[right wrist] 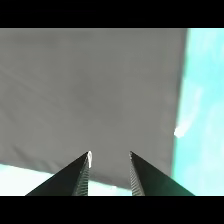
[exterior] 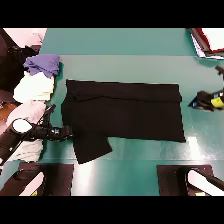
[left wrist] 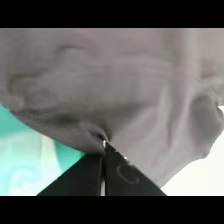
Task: Fold the shirts.
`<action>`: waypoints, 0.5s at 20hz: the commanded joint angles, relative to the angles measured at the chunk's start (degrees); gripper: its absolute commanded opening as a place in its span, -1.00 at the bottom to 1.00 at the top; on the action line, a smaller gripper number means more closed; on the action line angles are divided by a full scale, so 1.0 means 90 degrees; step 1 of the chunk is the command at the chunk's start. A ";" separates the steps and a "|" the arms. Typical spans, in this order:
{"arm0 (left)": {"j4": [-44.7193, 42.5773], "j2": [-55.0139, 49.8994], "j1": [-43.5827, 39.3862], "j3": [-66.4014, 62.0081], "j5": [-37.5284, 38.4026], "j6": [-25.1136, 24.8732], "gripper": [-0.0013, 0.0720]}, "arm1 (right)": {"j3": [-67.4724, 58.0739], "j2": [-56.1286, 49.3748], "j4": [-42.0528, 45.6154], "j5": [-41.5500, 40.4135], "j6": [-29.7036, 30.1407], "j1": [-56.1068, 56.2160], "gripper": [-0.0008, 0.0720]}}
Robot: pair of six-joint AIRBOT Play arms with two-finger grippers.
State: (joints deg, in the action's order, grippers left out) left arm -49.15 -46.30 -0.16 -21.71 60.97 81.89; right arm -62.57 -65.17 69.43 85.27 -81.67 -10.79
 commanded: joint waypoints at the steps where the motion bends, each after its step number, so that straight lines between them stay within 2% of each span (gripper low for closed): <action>1: -0.0066 0.0015 -0.0036 -0.0461 0.0248 -0.0163 -0.90 | 0.1149 0.0325 0.0345 0.0039 0.0160 -0.0644 -0.17; 3: -0.0061 0.0015 -0.0036 -0.0602 0.0194 -0.0160 -0.90 | 0.1800 0.0318 0.0226 0.0019 0.0396 -0.1299 0.04; 7: -0.0046 0.0015 -0.0036 -0.0602 0.0151 -0.0160 -0.90 | 0.2572 -0.0175 -0.0442 0.0002 0.0760 -0.2307 0.04; 10: -0.0036 0.0015 -0.0036 -0.0602 0.0182 -0.0153 -0.90 | 0.2793 -0.0576 -0.0476 -0.0153 0.0799 -0.2385 0.04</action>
State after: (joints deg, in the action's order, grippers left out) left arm -49.54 -46.24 -0.47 -26.87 62.39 80.53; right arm -40.45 -67.59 66.85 84.82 -75.79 -29.80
